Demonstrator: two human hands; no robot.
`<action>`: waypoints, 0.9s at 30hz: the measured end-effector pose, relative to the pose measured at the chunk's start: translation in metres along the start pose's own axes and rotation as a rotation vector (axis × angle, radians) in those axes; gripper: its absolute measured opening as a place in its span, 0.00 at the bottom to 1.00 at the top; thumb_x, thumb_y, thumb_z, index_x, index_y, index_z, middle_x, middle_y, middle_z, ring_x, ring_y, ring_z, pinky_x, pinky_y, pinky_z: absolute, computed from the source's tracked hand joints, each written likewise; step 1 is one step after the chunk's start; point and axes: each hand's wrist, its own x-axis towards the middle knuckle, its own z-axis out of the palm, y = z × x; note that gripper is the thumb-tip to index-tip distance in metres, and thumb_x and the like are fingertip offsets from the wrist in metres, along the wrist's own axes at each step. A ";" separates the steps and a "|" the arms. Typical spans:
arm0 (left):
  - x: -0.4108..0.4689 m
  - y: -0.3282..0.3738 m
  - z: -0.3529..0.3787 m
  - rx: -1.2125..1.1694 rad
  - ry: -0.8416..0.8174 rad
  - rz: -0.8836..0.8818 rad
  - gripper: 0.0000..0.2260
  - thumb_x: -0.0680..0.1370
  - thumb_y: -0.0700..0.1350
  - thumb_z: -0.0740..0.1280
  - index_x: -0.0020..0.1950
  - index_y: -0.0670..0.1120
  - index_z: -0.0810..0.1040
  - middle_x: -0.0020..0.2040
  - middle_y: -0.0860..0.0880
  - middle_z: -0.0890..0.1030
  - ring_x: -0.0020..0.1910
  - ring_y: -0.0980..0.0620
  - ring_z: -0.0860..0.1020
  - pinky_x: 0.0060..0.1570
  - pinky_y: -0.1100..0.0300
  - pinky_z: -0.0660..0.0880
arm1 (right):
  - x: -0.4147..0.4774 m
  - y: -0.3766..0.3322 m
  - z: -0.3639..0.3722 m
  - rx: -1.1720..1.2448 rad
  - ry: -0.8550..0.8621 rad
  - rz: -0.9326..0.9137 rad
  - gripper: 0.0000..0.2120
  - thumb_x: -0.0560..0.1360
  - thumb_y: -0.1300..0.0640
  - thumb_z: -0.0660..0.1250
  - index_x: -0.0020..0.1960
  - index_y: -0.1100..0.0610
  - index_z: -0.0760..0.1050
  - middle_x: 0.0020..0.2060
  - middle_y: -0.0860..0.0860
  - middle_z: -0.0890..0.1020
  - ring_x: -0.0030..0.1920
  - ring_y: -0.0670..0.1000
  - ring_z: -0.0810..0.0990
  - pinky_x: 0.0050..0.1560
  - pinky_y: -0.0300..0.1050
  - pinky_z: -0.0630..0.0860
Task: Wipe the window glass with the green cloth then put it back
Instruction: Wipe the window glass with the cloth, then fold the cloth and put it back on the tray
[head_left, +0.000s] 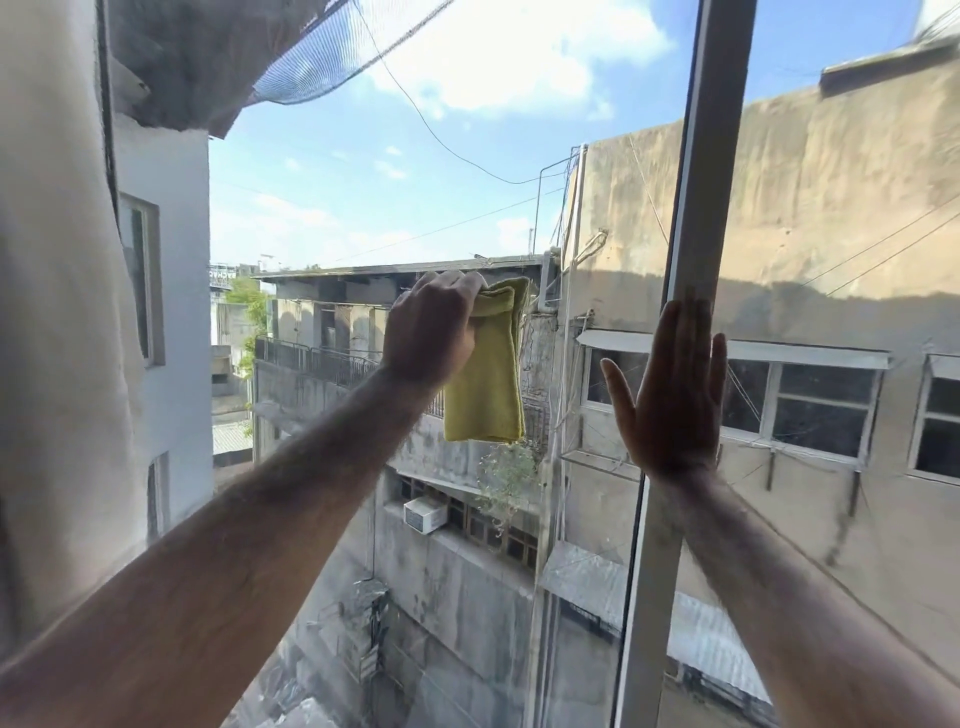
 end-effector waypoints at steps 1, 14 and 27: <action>-0.001 -0.001 -0.004 -0.048 0.006 -0.015 0.20 0.76 0.32 0.70 0.67 0.43 0.79 0.59 0.42 0.86 0.58 0.43 0.84 0.59 0.50 0.82 | 0.000 -0.004 -0.005 0.051 -0.017 0.023 0.44 0.84 0.33 0.50 0.86 0.64 0.46 0.86 0.61 0.49 0.87 0.59 0.48 0.86 0.64 0.52; -0.044 -0.009 -0.061 -0.738 0.028 -0.597 0.20 0.74 0.47 0.79 0.59 0.39 0.78 0.49 0.49 0.82 0.45 0.49 0.81 0.42 0.54 0.81 | 0.002 -0.065 -0.059 1.088 -0.564 0.412 0.10 0.72 0.53 0.81 0.52 0.53 0.86 0.36 0.43 0.88 0.37 0.41 0.83 0.40 0.39 0.81; -0.232 -0.046 -0.009 -1.427 -0.525 -1.077 0.06 0.82 0.43 0.68 0.53 0.46 0.86 0.48 0.47 0.86 0.45 0.49 0.85 0.42 0.55 0.87 | -0.154 -0.048 -0.047 1.466 -0.839 1.028 0.18 0.71 0.47 0.77 0.56 0.55 0.83 0.49 0.51 0.87 0.49 0.51 0.87 0.51 0.48 0.89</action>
